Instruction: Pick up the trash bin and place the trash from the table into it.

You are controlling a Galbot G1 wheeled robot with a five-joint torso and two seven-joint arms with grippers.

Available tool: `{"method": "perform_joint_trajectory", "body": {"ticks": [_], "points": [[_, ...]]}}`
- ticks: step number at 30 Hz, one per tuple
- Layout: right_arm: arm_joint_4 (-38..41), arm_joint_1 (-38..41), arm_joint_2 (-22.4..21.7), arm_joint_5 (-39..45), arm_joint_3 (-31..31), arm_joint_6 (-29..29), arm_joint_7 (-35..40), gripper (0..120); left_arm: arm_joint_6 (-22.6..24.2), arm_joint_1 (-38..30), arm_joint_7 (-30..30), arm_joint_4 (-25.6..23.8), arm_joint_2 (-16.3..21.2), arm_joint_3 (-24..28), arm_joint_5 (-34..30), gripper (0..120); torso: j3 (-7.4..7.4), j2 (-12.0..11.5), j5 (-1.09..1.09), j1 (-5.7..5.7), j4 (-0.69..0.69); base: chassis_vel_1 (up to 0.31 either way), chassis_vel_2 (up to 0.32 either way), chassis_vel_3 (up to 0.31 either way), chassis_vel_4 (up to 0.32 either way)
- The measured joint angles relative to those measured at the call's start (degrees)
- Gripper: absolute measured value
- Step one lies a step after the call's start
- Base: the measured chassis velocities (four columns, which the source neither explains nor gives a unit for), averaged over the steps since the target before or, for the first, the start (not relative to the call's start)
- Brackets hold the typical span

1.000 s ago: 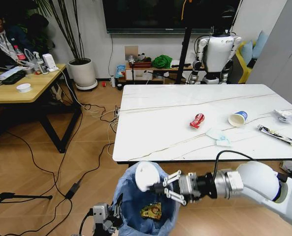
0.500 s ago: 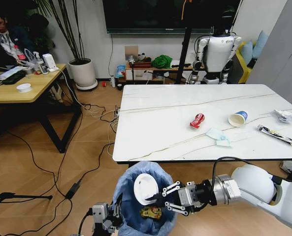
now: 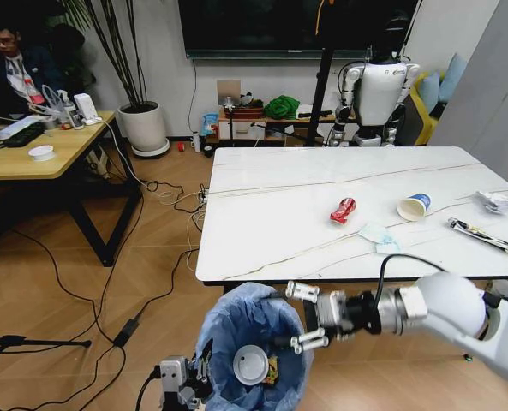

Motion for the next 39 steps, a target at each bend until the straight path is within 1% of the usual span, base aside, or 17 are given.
{"method": "perform_joint_trajectory", "body": {"ticks": [2, 3, 5, 6, 13, 15, 16, 19, 20, 24, 25, 27, 28, 30, 33, 35, 39], "points": [[-4.3, -0.2, 2.1, 1.3, 3.1, -0.7, 2.5, 87, 0.0, 0.1, 0.0, -0.3, 0.1, -0.4, -0.1, 0, 0.0, 0.0, -0.02, 0.0, -0.01, 0.0, 0.0, 0.0, 0.0], [-4.3, -0.2, 2.1, 1.3, 3.1, -0.7, 2.5, 87, 0.0, 0.1, 0.0, -0.3, 0.1, -0.4, -0.1, 0, 0.0, 0.0, -0.02, 0.0, -0.01, 0.0, 0.0, 0.0, 0.0], [-9.5, -0.9, 5.2, 1.7, 6.6, -1.5, 6.3, 96, 0.0, 0.2, 0.0, -0.5, 0.4, -0.7, -0.3, 0, 0.0, 0.0, 0.03, 0.0, 0.0, 0.0, 0.0, 0.0, 0.0], [-11.3, -1.1, 6.4, 2.1, 7.6, -1.4, 7.9, 98, 0.0, 0.2, 0.0, -0.5, 0.6, -0.7, -0.4, 0, 0.01, 0.0, 0.04, 0.0, -0.01, 0.0, 0.0, 0.0, 0.0], [-16.9, -1.3, 8.8, 3.0, 11.7, -1.3, 10.8, 100, 0.1, 0.0, 0.1, -0.5, 0.9, -0.6, -0.8, 0, 0.0, 0.0, 0.0, 0.0, -0.01, 0.0, 0.0, 0.0, 0.0], [-19.3, -1.3, 10.1, 4.7, 13.2, -4.1, 14.7, 100, 0.2, -0.3, 0.1, -0.1, 0.7, 0.1, -0.8, 0, 0.0, 0.0, -0.01, 0.0, -0.02, 0.0, 0.0, 0.0, 0.0], [-19.3, -1.3, 10.1, 4.7, 13.2, -4.1, 14.7, 100, 0.2, -0.3, 0.1, -0.1, 0.7, 0.1, -0.8, 0, 0.0, 0.0, -0.01, 0.0, -0.02, 0.0, 0.0, 0.0, 0.0], [-22.1, -0.1, 12.8, 5.6, 13.4, -7.9, 21.8, 100, 0.2, -0.6, 0.1, 0.2, 0.6, 0.5, -0.6, 0, 0.0, 0.0, 0.02, 0.0, -0.01, 0.0, 0.0, 0.0, 0.0], [-22.1, -0.1, 12.8, 5.6, 13.4, -7.9, 21.8, 100, 0.2, -0.6, 0.1, 0.2, 0.6, 0.5, -0.6, 0, 0.0, 0.0, 0.02, 0.0, -0.01, 0.0, 0.0, 0.0, 0.0], [-25.6, 1.7, 17.4, 5.8, 13.0, -13.8, 31.4, 100, 0.2, -0.5, 0.2, 0.6, 0.4, 0.5, -0.4, 0, 0.0, 0.0, 0.01, 0.0, -0.01, 0.0, 0.0, 0.0, 0.0], [-25.6, 1.7, 17.4, 5.8, 13.0, -13.8, 31.4, 100, 0.2, -0.5, 0.2, 0.6, 0.4, 0.5, -0.4, 0, 0.0, 0.0, 0.01, 0.0, -0.01, 0.0, 0.0, 0.0, 0.0], [-27.1, 2.4, 19.5, 6.3, 12.1, -16.2, 36.2, 100, 0.1, -0.1, 0.2, 0.6, 0.2, 0.5, -0.2, 0, 0.0, 0.0, 0.01, 0.0, 0.0, 0.0, 0.0, 0.0, 0.0], [-27.1, 2.4, 19.5, 6.3, 12.1, -16.2, 36.2, 100, 0.1, -0.1, 0.2, 0.6, 0.2, 0.5, -0.2, 0, 0.0, 0.0, 0.01, 0.0, 0.0, 0.0, 0.0, 0.0, 0.0], [-28.6, 3.0, 21.7, 6.7, 11.0, -18.9, 40.1, 100, -0.1, 0.0, 0.3, 0.7, 0.1, 0.4, 0.1, 0, 0.0, 0.0, 0.0, 0.01, -0.01, 0.0, 0.0, 0.0, 0.0], [-29.8, 3.6, 23.0, 7.0, 10.4, -20.0, 41.6, 100, -0.1, 0.0, 0.3, 0.8, 0.0, 0.4, 0.2, 0, 0.0, 0.0, 0.0, 0.0, -0.01, 0.0, 0.0, 0.0, 0.0], [-33.1, 5.6, 25.1, 7.1, 9.5, -21.4, 42.5, 100, -0.1, 0.0, 0.4, 1.1, -0.1, 0.3, 0.4, 0, 0.0, 0.0, 0.0, 0.0, -0.01, 0.0, 0.0, 0.0, 0.0], [-36.3, 7.8, 26.2, 6.4, 8.7, -22.0, 42.5, 100, -0.1, -0.1, 0.4, 1.4, -0.1, 0.3, 0.4, 0, 0.0, 0.0, 0.0, 0.01, 0.0, 0.0, 0.0, 0.0, 0.0]]}}
